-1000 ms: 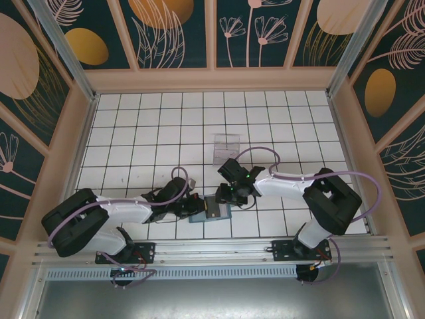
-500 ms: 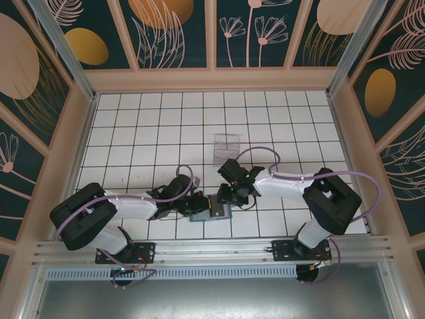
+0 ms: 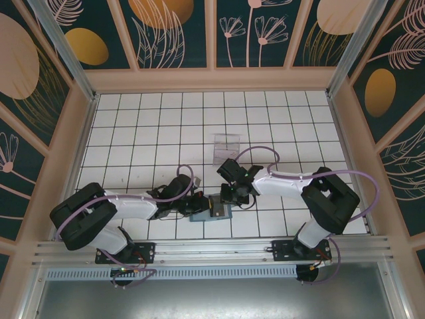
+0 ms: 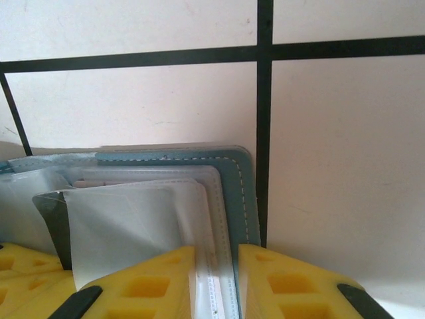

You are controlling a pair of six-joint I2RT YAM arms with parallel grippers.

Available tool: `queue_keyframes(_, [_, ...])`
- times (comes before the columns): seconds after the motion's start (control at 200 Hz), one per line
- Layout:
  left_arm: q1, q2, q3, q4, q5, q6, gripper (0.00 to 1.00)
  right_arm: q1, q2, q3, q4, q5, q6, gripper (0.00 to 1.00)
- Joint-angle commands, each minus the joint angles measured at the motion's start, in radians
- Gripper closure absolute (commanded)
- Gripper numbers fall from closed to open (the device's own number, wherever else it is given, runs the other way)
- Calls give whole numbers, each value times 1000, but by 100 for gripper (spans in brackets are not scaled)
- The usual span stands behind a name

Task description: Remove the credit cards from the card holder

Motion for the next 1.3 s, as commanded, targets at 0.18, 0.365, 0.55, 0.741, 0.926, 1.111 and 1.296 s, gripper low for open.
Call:
queue_keyframes(0.18, [3, -81, 2, -160, -69, 50, 95, 7, 56, -20, -81, 54, 24, 80])
queue_keyframes(0.365, [3, -139, 19, -257, -109, 82, 97, 8, 57, -18, -78, 50, 21, 80])
queue_keyframes(0.55, [3, -194, 85, -413, -176, 175, 100, 12, 54, -3, -79, 46, 13, 78])
queue_keyframes(0.741, [3, -240, 173, -566, -230, 303, 100, 15, 34, 26, -89, 53, 7, 71])
queue_keyframes(0.926, [4, -291, 246, -650, -270, 498, 100, 14, -13, 57, -109, 84, 3, 66])
queue_keyframes(1.111, [3, -240, 382, -774, -313, 746, 100, -5, -85, 83, -131, 114, 0, 66])
queue_keyframes(1.296, [4, -132, 520, -799, -379, 996, 100, -73, -200, 55, -132, 148, 2, 65])
